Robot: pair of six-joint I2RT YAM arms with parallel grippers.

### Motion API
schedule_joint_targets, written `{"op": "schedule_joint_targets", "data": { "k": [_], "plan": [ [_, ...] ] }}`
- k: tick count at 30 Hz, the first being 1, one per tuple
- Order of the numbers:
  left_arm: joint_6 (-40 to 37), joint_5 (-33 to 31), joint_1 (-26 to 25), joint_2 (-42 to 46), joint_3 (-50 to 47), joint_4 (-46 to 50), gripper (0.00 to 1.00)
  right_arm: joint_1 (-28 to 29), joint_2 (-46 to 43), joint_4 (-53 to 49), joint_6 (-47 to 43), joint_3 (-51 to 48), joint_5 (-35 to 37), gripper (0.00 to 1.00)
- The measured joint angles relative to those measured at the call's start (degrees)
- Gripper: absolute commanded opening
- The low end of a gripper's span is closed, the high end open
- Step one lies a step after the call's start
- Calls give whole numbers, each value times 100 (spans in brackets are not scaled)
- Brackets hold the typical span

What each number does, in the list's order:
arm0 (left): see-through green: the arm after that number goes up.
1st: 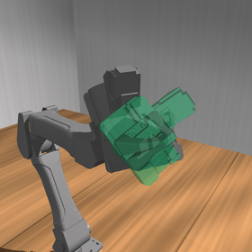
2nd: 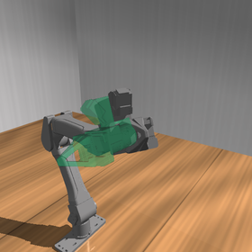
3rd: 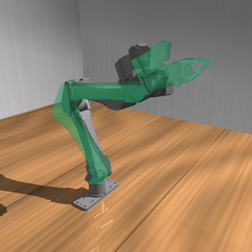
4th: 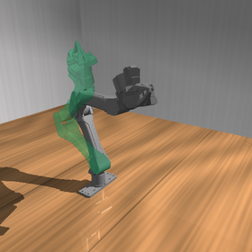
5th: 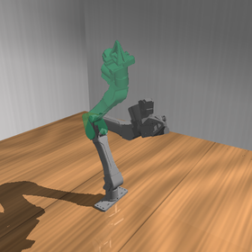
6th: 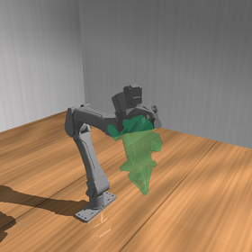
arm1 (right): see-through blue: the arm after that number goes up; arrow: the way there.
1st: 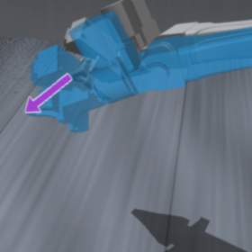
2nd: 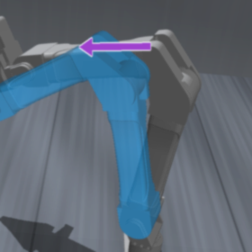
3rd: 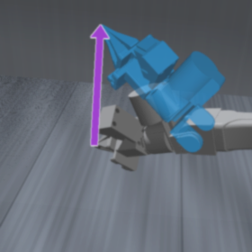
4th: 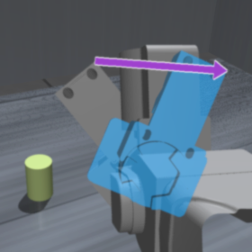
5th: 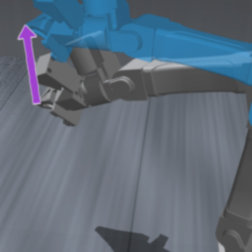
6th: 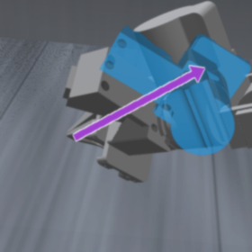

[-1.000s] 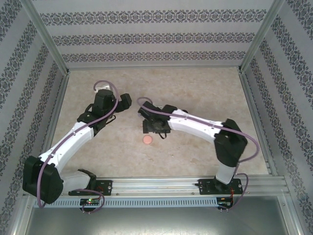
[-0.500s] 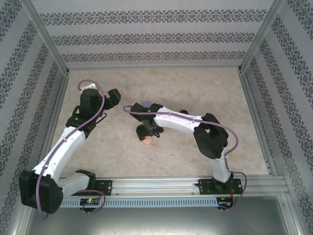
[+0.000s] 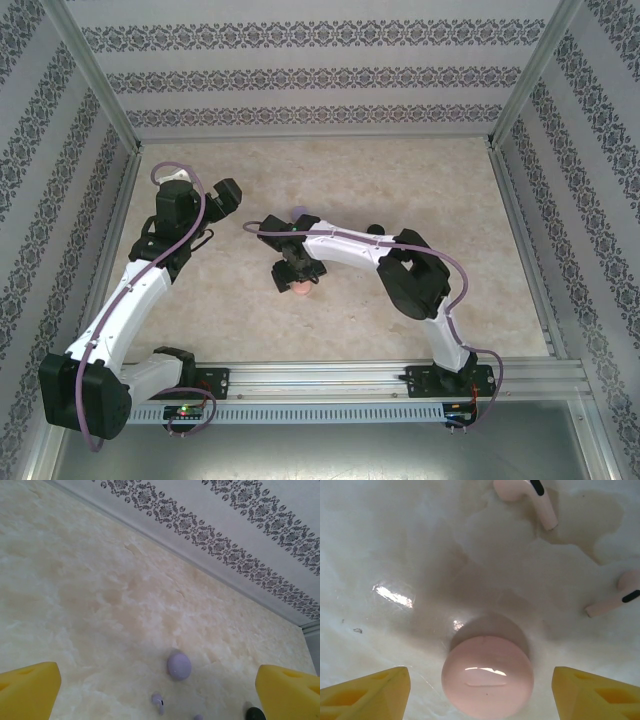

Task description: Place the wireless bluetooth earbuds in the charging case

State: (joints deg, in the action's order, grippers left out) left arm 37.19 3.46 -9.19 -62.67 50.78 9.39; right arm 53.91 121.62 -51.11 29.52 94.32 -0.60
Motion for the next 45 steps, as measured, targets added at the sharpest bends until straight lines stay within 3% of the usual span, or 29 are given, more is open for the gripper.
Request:
{"op": "schedule_joint_targets", "data": {
  "k": [20,36,45],
  "plan": [
    [136,280,33,-37,7,-4,99,90,306,-101,-37,79,-61,63],
    [855,151,33,35,157,404,100,162,358,-98,304,83,96,59],
    [890,98,33,118,-61,474,100,186,367,-157,597,129,120,39]
  ]
}}
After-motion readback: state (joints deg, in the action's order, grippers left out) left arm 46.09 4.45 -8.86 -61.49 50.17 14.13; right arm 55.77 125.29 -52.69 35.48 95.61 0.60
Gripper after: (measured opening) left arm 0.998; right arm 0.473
